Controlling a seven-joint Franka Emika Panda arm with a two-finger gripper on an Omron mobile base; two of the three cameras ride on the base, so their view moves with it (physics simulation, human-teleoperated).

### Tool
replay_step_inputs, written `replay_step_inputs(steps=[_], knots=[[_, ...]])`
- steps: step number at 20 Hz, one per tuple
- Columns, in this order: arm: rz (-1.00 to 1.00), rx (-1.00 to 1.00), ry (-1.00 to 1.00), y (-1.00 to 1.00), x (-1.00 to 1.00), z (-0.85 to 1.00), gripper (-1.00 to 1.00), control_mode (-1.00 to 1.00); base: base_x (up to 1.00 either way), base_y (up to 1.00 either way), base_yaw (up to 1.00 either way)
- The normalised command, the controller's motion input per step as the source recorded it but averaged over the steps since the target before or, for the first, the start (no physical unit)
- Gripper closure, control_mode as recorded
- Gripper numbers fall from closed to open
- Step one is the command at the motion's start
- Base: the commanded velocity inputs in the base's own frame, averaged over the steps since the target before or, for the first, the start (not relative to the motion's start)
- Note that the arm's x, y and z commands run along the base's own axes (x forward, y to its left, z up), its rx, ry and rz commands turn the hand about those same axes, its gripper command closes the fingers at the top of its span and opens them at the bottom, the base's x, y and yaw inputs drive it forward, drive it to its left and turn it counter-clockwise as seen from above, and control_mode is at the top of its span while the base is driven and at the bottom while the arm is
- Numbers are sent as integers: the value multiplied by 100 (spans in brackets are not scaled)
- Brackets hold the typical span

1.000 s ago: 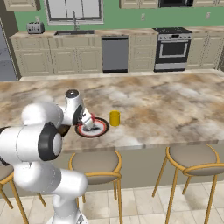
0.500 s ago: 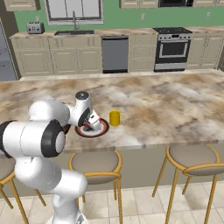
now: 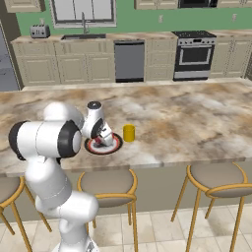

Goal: Pick up the pan with the steak in it and place it on the dining table. Then place the steak on the plate.

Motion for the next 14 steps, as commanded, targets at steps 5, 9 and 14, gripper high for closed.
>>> replay_step_inputs(steps=[5, 9, 14], knots=[[-1, 0, 0, 2, 8, -3, 100, -100, 0, 0, 0], [0, -2, 0, 4, 5, -18, -100, -100, 0, 0, 0], [0, -1, 0, 2, 3, -9, -100, -100, 0, 0, 0]])
